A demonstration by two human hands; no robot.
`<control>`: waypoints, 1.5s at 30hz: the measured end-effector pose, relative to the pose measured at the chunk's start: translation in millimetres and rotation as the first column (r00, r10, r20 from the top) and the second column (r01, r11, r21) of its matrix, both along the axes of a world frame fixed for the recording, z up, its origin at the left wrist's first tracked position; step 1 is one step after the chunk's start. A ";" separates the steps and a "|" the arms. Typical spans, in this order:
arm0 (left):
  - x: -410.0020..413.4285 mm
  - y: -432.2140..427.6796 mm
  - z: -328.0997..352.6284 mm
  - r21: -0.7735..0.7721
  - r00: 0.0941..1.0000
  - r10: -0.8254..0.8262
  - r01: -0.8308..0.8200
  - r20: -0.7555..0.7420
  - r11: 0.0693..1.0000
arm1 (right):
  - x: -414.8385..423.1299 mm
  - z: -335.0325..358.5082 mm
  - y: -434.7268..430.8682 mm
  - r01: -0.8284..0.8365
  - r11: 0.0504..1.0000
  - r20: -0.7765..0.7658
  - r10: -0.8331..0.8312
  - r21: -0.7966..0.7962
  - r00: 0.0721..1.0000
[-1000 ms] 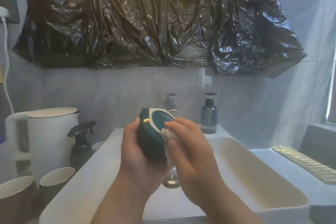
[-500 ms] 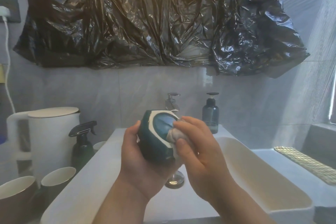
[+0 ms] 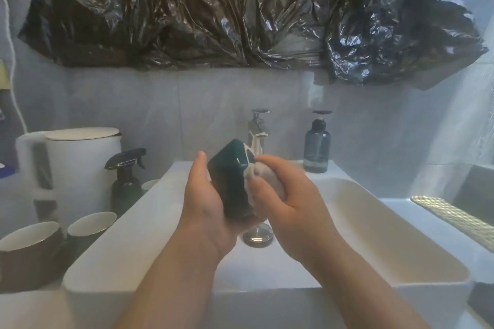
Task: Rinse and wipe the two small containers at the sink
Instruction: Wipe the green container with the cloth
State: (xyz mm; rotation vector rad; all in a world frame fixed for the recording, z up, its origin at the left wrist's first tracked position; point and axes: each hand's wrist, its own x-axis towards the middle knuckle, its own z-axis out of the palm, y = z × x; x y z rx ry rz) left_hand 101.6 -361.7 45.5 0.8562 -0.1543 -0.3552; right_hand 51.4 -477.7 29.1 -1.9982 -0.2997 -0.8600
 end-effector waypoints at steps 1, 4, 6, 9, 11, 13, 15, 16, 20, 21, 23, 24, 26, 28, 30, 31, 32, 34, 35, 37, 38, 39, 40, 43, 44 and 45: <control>1.3 -1.7 -0.5 0.051 1.000 0.013 -0.014 0.014 0.999 | 1.5 -0.6 -1.1 -0.016 0.999 -0.041 0.018 0.042 0.999; 6.1 -2.3 -3.5 0.141 1.000 0.020 -0.023 0.024 0.990 | 5.1 -0.9 -7.9 -0.062 0.985 -0.072 0.075 0.163 0.995; 6.7 -1.8 -3.7 0.179 0.998 0.037 -0.044 0.043 0.983 | 7.2 -2.7 -14.7 -0.098 0.947 -0.106 0.136 0.305 0.985; 3.6 -1.3 -6.9 0.200 0.997 0.006 -0.023 0.082 0.980 | 9.3 -3.6 -20.3 -0.085 0.866 -0.161 0.187 0.493 0.969; 3.9 -1.1 -10.4 0.191 0.998 0.002 -0.015 0.066 0.982 | 15.2 -5.1 -24.9 -0.065 0.819 -0.188 0.207 0.570 0.960; 6.6 -1.8 -11.2 0.216 0.999 0.043 -0.047 0.025 0.975 | 21.2 -9.9 -29.1 -0.035 0.751 -0.235 0.250 0.659 0.939; 8.6 -4.3 -6.5 0.264 0.997 0.078 -0.069 -0.023 0.962 | 24.4 -11.0 -28.9 0.002 0.638 -0.273 0.326 0.770 0.905; 9.2 -5.6 -2.1 0.284 0.995 0.087 -0.070 -0.049 0.956 | 23.8 -7.8 -27.0 0.016 0.582 -0.276 0.361 0.813 0.891; 13.2 1.6 13.5 0.329 0.974 0.140 -0.075 -0.179 0.942 | 19.7 7.9 -22.7 0.079 0.464 -0.308 0.441 0.882 0.843; 16.1 8.0 17.7 0.359 0.966 0.172 -0.094 -0.192 0.928 | 22.0 11.8 -22.2 0.119 0.492 -0.350 0.410 0.862 0.842; 23.7 24.9 25.3 0.427 0.954 0.235 -0.137 -0.187 0.894 | 32.8 23.8 -14.9 0.139 0.592 -0.432 0.387 0.794 0.815; 28.6 34.8 29.2 0.455 0.950 0.257 -0.152 -0.178 0.878 | 43.4 26.0 -10.0 0.169 0.646 -0.480 0.341 0.744 0.808; 40.0 55.6 36.9 0.496 0.942 0.289 -0.173 -0.168 0.851 | 67.4 30.6 3.9 0.245 0.793 -0.615 0.197 0.558 0.763; 53.2 73.8 43.0 0.506 0.936 0.305 -0.181 -0.174 0.843 | 97.5 31.4 16.2 0.248 0.890 -0.650 0.068 0.382 0.757; 67.0 87.6 45.8 0.507 0.932 0.309 -0.177 -0.188 0.844 | 133.8 31.8 25.5 0.195 0.932 -0.622 0.041 0.306 0.782; 73.7 93.1 46.2 0.505 0.932 0.303 -0.169 -0.197 0.847 | 154.7 30.6 29.8 0.159 0.960 -0.605 0.014 0.230 0.796; 79.8 98.1 45.4 0.506 0.933 0.297 -0.160 -0.202 0.848 | 178.0 28.1 31.8 0.125 0.987 -0.577 -0.043 0.103 0.816; 87.6 104.4 41.3 0.516 0.937 0.284 -0.144 -0.202 0.844 | 224.6 17.0 32.6 0.081 0.986 -0.488 -0.141 -0.144 0.861; 90.8 106.8 39.0 0.515 0.938 0.278 -0.138 -0.205 0.846 | 245.6 11.6 33.5 0.055 0.973 -0.475 -0.159 -0.226 0.866; 96.4 110.6 34.6 0.511 0.940 0.263 -0.121 -0.215 0.851 | 278.7 -1.2 36.4 0.014 0.936 -0.471 -0.191 -0.353 0.861; 98.8 111.7 32.6 0.513 0.941 0.256 -0.110 -0.223 0.852 | 290.3 -7.4 36.9 0.016 0.907 -0.445 -0.222 -0.421 0.868; 100.8 112.7 31.1 0.514 0.941 0.246 -0.096 -0.232 0.853 | 299.3 -14.4 36.3 0.038 0.872 -0.394 -0.259 -0.488 0.882; 101.7 113.9 30.0 0.512 0.943 0.233 -0.082 -0.238 0.855 | 304.9 -18.3 35.3 0.085 0.826 -0.322 -0.309 -0.557 0.895; 104.8 120.5 28.8 0.521 0.947 0.215 -0.061 -0.240 0.851 | 300.0 -22.0 33.5 0.089 0.778 -0.253 -0.308 -0.622 0.917; 105.6 123.1 29.5 0.518 0.947 0.217 -0.065 -0.238 0.853 | 295.7 -20.8 34.4 0.075 0.777 -0.262 -0.299 -0.625 0.917; 106.5 125.3 30.2 0.517 0.947 0.220 -0.069 -0.236 0.853 | 293.8 -20.8 34.6 0.050 0.767 -0.287 -0.299 -0.639 0.910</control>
